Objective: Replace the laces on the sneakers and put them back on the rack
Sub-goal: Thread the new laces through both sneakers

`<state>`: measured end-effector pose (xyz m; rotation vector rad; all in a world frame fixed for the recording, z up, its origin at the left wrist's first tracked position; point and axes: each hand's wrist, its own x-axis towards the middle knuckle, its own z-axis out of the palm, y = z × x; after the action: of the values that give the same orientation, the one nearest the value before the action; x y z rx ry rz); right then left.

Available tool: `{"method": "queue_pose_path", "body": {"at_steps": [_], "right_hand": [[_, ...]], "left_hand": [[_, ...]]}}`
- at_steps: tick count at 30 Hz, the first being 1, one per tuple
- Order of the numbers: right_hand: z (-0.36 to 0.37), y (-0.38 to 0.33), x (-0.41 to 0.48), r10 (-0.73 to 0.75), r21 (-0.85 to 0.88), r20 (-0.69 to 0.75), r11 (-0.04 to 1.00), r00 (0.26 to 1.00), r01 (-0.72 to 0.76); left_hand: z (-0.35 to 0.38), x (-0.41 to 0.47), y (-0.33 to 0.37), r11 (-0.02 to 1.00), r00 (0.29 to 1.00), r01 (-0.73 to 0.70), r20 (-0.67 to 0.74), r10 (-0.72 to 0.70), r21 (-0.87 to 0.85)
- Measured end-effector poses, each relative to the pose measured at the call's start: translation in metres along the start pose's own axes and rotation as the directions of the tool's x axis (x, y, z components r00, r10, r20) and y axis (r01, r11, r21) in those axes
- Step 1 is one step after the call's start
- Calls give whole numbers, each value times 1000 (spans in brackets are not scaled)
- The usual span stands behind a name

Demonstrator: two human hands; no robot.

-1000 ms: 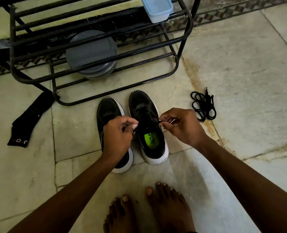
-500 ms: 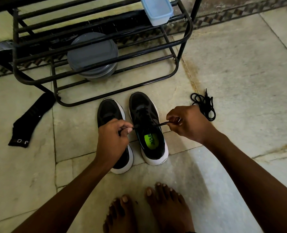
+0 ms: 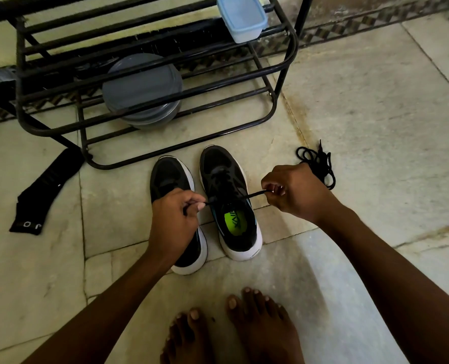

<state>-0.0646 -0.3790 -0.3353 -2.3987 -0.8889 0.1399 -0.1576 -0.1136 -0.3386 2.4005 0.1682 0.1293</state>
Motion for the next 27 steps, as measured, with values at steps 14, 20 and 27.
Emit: {"method": "queue_pose_path", "body": {"at_steps": [14,20,27], "right_hand": [[-2,-4,-1,8,51,44,999,999,-10],[3,-29,-23,34,74,-73,997,997,-29],[36,-68,-46,-156,-61,105,985,982,163]], "left_hand": [[0,-4,-6,993,993,-115,-6,115,-7],[-9,-36,-5,970,972,-224,-50,229,98],[-21,-97,-39,936,977,-206,8,212,286]]}}
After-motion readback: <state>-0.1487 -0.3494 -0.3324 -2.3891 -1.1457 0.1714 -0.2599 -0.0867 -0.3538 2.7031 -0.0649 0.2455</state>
